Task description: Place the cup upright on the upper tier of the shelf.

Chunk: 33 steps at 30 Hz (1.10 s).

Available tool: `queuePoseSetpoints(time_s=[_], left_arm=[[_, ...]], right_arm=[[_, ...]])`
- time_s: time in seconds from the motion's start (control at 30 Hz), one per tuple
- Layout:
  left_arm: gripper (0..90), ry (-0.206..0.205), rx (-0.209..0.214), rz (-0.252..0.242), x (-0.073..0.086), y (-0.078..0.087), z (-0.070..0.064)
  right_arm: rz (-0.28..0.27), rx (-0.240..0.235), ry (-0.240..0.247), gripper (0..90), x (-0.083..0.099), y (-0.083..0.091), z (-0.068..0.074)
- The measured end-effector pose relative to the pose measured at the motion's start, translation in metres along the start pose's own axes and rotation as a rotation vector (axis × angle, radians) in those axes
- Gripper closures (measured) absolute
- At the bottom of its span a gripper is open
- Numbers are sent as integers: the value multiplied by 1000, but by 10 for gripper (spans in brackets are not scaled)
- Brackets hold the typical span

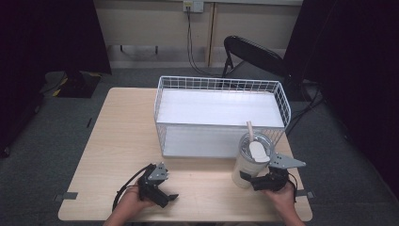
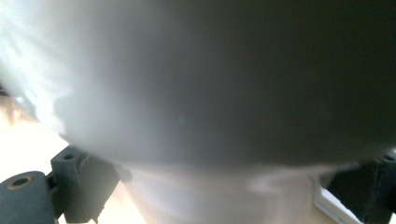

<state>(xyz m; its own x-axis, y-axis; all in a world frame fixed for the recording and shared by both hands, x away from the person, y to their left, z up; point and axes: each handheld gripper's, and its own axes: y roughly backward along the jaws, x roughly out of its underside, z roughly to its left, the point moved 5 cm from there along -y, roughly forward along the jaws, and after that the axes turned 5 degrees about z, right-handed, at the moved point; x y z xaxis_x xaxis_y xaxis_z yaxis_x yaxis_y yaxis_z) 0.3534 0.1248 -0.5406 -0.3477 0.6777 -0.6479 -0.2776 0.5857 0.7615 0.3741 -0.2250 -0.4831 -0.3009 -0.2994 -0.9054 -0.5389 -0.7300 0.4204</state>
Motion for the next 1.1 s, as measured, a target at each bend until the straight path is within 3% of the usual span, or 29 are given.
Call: queuePoseSetpoints(time_s=[0.53, 0.73, 1.1], left_arm=[[0, 0, 0, 0, 0, 0, 0], [0, 6, 0, -4, 0, 0, 0], [1, 0, 0, 1, 0, 0, 0]], right_arm=[[-47, 62, 9, 98, -1, 0, 6], [-51, 57, 35, 99, -3, 2, 10], [-88, 26, 30, 100, -22, 14, 14]])
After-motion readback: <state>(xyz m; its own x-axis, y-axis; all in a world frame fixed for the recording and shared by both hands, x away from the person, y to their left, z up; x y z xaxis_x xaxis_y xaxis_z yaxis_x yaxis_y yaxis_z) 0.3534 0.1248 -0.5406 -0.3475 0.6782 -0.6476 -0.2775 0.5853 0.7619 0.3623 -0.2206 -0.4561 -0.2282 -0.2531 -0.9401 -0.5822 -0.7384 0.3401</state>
